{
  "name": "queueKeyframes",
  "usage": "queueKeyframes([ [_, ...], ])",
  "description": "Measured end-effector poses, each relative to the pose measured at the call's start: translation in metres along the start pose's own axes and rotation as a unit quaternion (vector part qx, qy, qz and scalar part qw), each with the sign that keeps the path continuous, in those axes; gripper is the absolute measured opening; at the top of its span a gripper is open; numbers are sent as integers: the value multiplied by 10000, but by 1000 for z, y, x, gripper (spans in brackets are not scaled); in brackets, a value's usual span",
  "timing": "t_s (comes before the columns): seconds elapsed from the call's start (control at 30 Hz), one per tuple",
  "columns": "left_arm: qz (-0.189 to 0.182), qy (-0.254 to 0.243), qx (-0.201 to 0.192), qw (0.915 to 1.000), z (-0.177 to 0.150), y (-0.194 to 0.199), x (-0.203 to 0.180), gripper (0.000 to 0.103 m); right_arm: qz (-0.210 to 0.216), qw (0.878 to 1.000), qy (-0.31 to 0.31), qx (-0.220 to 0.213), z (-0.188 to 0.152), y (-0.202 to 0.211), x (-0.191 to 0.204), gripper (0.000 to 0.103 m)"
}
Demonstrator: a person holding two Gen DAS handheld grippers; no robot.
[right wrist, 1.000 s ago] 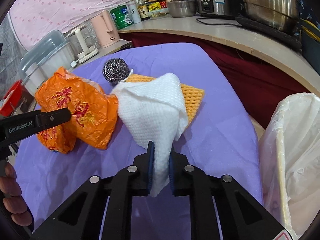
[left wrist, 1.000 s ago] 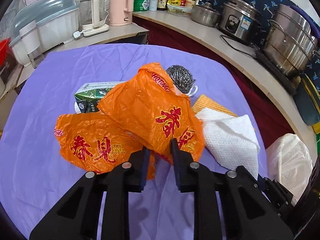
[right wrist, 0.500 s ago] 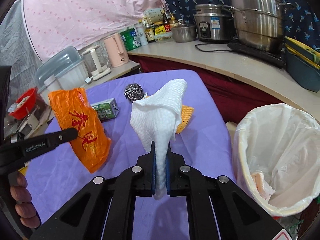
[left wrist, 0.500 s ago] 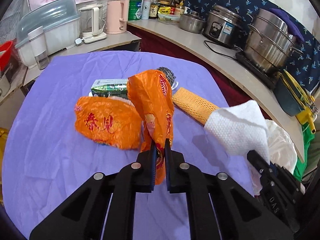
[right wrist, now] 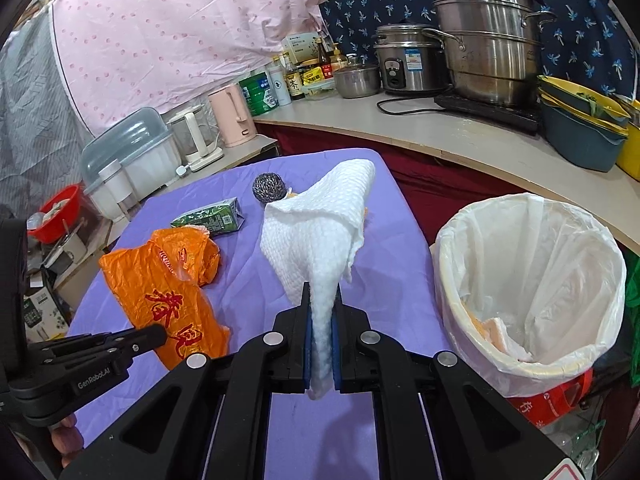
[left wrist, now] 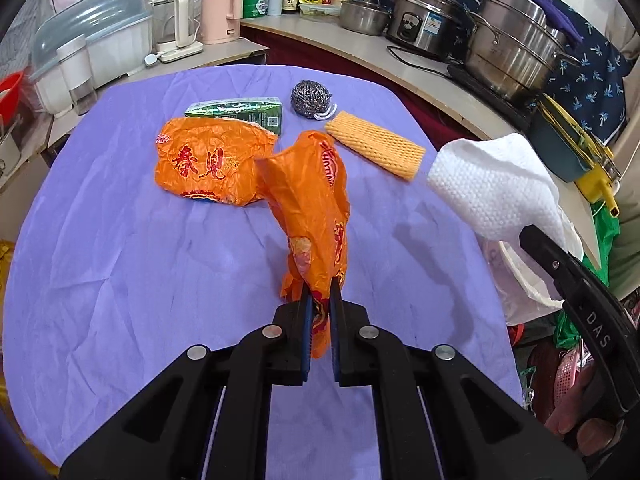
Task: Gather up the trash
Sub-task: 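Lift the orange bag and tissue and carry them over the bin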
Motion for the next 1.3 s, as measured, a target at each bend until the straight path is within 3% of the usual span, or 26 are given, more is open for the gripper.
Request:
queueKeyframes([
  [0.27, -225, -142, -232, 9994, 5, 24, -22, 7, -183, 9995, -96, -240, 5, 25, -16, 7],
  [0.63, -716, -610, -493, 9943, 12, 45, -97, 7, -604, 9963, -389, -477, 7, 55, -64, 7],
  [1.3, -1185, -1479, -405, 9810, -12, 30, -218, 7, -1316, 9849, -1006, -510, -20, 85, -164, 7],
])
Point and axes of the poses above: each gripper's, at about its wrist camera, not at the fingertips, and y roughly against the way its jaws point, x to its left, z to its top, the point moved 2 cm from there along -y, roughly the way its jaws point, and after that the axes turned 15 degrees about y, right-handed, at the moved point
